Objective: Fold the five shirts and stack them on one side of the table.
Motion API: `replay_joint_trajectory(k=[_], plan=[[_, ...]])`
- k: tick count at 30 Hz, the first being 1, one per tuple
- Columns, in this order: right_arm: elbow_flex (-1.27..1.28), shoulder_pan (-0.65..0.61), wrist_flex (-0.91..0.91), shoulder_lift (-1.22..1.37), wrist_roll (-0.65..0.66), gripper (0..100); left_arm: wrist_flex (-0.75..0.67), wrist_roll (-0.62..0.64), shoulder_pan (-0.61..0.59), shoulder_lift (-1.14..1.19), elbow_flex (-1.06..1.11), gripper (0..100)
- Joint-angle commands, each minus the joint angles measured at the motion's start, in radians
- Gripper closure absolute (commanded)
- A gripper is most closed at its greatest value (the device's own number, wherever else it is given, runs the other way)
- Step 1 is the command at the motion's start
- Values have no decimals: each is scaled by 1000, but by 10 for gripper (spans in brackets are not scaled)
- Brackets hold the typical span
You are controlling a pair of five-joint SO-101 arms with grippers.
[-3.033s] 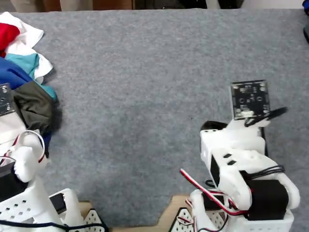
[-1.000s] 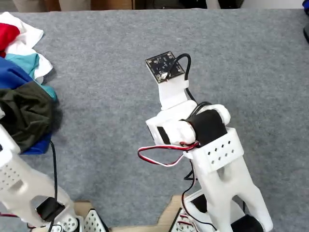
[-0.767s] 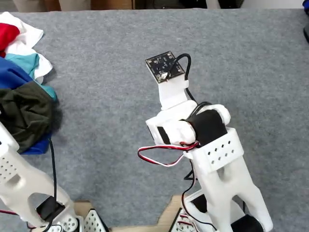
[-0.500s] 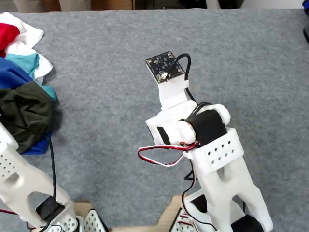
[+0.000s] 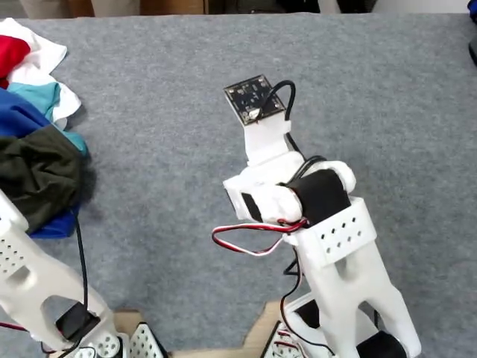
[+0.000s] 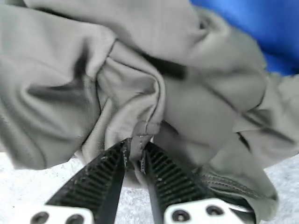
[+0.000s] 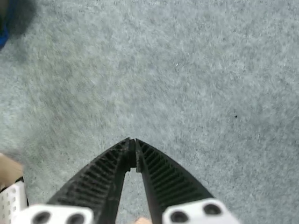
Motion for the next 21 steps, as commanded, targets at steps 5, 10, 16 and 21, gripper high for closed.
replay_joint_trajectory(k=[5, 10, 16, 21], plan=[[-51, 67, -26, 4, -9, 991, 12, 11, 115, -315, 11, 980], [-53, 277, -26, -1, -5, 991, 12, 17, 293, -613, 169, 980], [-107, 613, -18, -1, -5, 991, 12, 192, 617, -923, 265, 980], [-156, 874, -18, -1, 74, 991, 11, 331, 928, -1021, 270, 980]])
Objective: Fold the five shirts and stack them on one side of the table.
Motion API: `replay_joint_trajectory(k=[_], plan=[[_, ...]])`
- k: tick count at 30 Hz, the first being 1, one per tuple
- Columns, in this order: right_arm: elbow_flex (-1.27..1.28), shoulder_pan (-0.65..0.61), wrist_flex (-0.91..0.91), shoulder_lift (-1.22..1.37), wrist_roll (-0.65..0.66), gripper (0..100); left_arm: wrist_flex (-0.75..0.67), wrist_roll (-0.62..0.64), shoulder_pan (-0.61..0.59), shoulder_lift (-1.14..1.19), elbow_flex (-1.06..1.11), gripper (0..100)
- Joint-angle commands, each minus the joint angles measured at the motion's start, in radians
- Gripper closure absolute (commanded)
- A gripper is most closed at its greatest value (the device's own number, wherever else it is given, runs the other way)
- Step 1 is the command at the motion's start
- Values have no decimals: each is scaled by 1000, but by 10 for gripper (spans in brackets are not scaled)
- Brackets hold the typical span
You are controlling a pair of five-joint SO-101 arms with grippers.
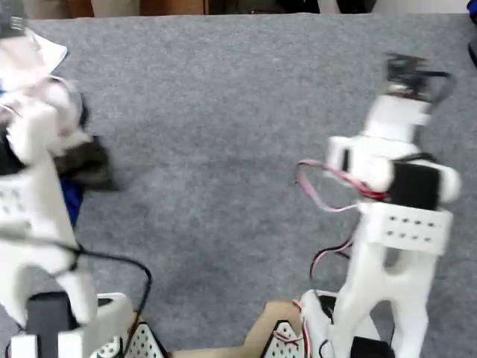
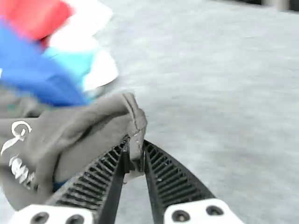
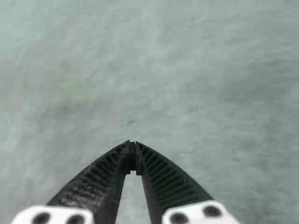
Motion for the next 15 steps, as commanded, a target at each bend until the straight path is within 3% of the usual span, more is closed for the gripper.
replay_joint_trajectory(k=[1, 9, 15], plan=[[-64, 196, -14, -1, 78, 991, 9, 109, 229, -68, -11, 980], [-48, 484, -20, 7, 146, 991, -81, 184, 651, -65, -46, 980], [22, 576, -130, 5, 146, 991, -213, 178, 799, 30, 28, 980]])
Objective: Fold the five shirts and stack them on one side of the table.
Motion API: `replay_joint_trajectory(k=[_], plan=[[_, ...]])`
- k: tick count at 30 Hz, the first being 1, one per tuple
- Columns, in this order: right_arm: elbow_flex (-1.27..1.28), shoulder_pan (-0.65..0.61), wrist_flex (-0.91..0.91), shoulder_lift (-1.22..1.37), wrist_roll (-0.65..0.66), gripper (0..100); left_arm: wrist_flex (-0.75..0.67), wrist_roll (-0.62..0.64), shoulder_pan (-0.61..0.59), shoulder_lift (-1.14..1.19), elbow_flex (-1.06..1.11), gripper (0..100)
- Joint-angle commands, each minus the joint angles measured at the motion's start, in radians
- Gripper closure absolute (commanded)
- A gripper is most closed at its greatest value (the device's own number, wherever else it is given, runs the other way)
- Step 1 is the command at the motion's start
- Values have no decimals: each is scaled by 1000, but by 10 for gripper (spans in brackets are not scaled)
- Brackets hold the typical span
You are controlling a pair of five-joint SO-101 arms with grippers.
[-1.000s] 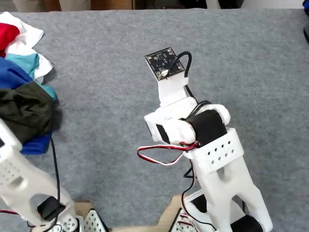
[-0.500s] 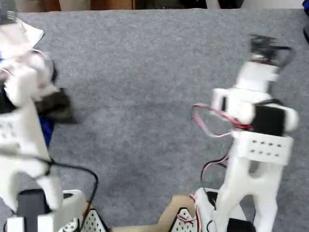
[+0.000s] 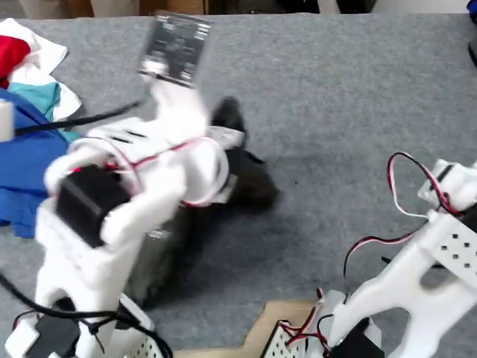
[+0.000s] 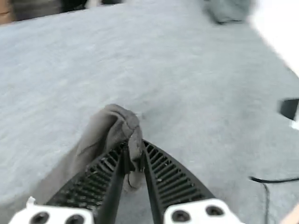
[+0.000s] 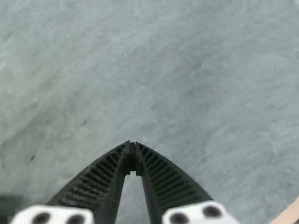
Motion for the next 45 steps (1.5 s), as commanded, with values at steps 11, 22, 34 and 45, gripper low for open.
replay_joint_trajectory(k=[11, 22, 34, 45], plan=[[45, 58, -101, 5, 6, 991, -43, 5, 176, 188, -25, 812], [47, -73, -137, 1, -2, 991, 158, -3, -15, 156, -163, 691], [50, -352, -80, 5, 3, 991, 158, -2, -753, -36, 272, 919], [159, -499, -86, 7, 0, 991, 150, -359, -918, 64, 847, 912]])
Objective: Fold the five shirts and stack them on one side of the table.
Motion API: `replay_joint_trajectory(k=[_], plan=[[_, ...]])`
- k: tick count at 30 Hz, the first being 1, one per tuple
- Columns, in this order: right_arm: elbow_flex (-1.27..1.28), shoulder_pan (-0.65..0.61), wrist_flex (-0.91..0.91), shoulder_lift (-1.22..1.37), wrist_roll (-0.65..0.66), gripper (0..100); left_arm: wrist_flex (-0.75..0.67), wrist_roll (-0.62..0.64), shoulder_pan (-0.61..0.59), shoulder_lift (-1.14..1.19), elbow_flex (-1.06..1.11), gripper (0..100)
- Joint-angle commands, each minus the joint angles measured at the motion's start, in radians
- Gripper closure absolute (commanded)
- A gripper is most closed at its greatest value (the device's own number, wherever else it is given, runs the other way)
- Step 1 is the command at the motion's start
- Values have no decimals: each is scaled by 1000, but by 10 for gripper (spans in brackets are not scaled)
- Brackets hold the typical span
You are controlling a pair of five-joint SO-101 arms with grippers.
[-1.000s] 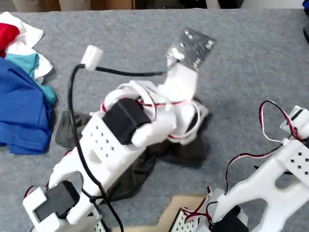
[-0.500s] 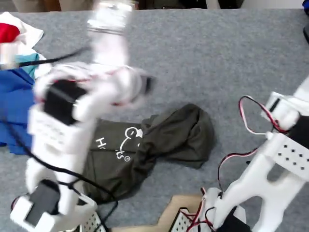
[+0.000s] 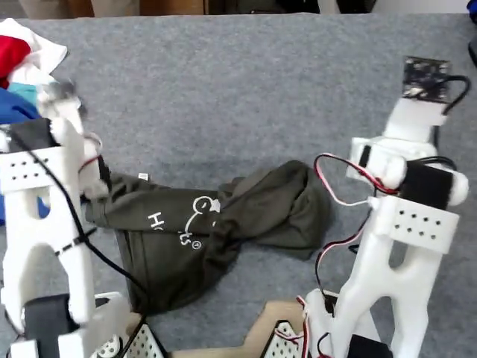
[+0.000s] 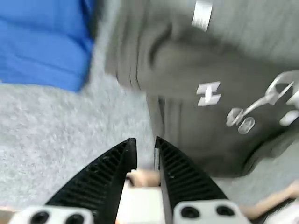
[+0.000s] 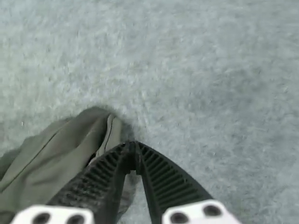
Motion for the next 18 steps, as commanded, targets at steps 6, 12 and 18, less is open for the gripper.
replay_joint_trajectory(k=[6, 12, 18], plan=[[59, -15, -2, 7, 3, 991, 2, -137, -18, 180, -72, 727], [76, -18, -2, 7, 2, 991, 2, -155, -77, 403, -350, 722], [79, -13, -31, 7, 0, 991, 3, -152, -77, 651, -534, 773]])
